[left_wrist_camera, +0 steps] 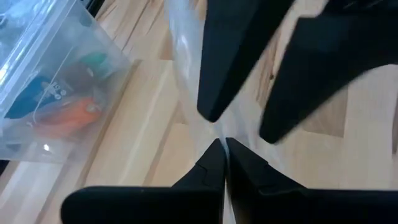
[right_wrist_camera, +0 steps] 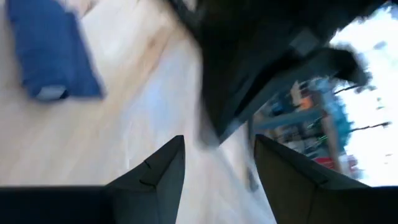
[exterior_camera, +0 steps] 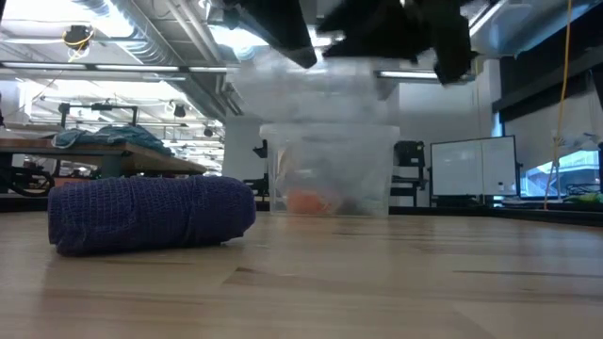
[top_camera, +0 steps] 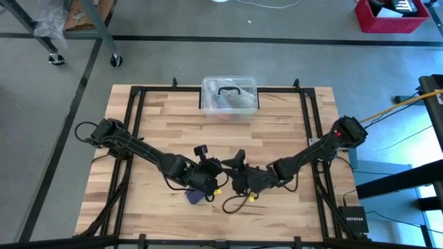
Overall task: Roll bandage
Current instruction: Open the transparent zip bag
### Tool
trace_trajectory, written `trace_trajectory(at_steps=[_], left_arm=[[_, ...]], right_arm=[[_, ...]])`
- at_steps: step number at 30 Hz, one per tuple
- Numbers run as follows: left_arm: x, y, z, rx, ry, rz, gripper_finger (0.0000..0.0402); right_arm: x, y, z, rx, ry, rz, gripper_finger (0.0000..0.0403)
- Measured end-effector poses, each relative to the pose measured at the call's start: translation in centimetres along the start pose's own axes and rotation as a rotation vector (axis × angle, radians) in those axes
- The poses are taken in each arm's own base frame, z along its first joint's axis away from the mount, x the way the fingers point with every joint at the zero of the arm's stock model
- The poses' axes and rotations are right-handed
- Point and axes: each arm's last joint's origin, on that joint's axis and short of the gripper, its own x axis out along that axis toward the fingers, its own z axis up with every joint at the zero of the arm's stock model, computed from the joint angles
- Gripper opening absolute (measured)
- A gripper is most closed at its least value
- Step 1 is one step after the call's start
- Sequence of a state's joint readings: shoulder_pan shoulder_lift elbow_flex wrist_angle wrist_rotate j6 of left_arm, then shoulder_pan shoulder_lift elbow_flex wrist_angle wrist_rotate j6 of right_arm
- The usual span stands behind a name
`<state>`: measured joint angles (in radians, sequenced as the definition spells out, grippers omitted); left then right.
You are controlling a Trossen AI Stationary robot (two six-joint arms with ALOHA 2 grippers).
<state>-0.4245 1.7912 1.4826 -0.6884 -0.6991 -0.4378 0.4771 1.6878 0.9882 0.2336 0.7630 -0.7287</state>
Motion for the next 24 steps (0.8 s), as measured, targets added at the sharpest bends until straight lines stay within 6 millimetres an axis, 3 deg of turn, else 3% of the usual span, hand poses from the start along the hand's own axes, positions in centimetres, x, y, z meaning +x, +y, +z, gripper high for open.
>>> trace_trajectory(at_steps=[5,14,24], left_arm=[[0.0,0.0,0.0,-0.005,-0.001,0.0,0.0001],[0.8,1.0,0.2,-0.081,0.013,0.039,0.0001],[0.8,1.9,-0.5,-0.104,0.045,0.162,0.0001]], right_arm=[[0.8,0.3,-1.5,0.061,0.069,0.097,0.0192],[0.6,0.8,-1.1,0.13,-0.051,0.275,0.0192],[0.7,1.1,-1.3,0.145,-0.034,0.31,0.0192]])
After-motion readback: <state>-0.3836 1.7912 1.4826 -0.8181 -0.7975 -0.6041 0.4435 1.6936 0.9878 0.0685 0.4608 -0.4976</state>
